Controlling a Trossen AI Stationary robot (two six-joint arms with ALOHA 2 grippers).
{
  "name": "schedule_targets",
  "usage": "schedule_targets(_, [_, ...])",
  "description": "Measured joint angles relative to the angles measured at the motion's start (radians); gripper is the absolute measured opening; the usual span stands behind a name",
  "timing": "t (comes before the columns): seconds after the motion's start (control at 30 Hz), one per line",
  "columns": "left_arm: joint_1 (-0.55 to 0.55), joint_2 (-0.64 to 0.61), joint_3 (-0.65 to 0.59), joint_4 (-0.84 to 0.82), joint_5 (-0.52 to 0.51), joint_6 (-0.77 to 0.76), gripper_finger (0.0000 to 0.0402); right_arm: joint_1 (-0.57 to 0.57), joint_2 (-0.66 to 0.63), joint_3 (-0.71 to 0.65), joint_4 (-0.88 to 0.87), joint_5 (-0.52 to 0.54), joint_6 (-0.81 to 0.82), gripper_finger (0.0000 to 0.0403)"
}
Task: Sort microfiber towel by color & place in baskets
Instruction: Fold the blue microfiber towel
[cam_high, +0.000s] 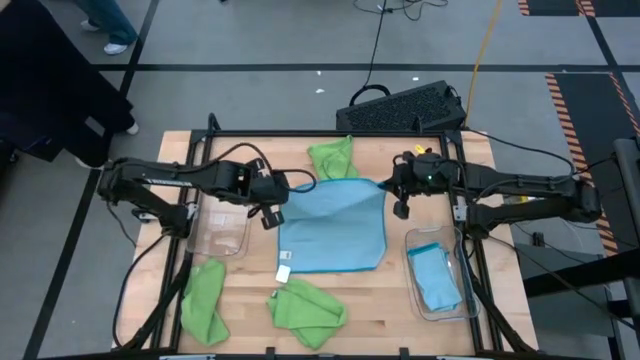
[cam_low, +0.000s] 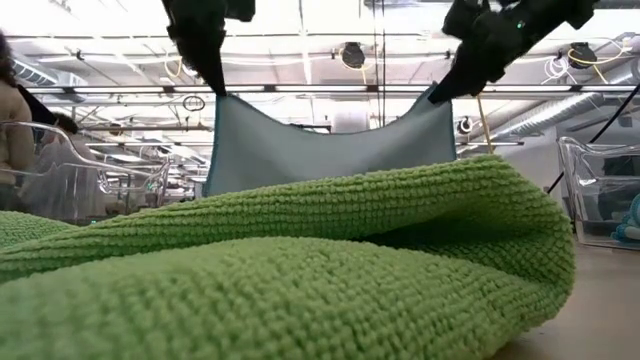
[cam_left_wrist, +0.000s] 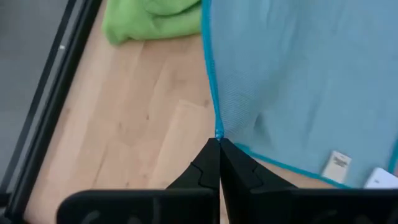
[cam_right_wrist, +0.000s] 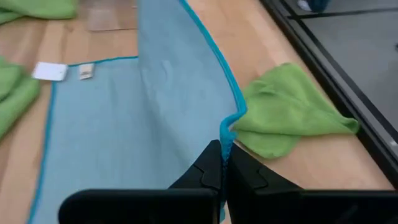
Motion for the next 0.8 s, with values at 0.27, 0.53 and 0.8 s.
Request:
schedule_targets(0.27, [0.091,-0.003,-0.149,0.273,0.0,0.109,0.0004,-0.103,0.004,-0.092,0.064,-0.008,0.002,0.0])
schedule_targets(0.53, [0.127,-0.016,-0.194,0.304,0.127,0.104,0.0004,-0.121,0.0,-0.11,0.059,-0.248,0.159,0.0])
schedule_targets(0.8, [0.055,-0.05,-0.174,0.312,0.273,0.116,0.0005,0.016,0.0,-0.11,0.058,-0.293,0.204,0.0])
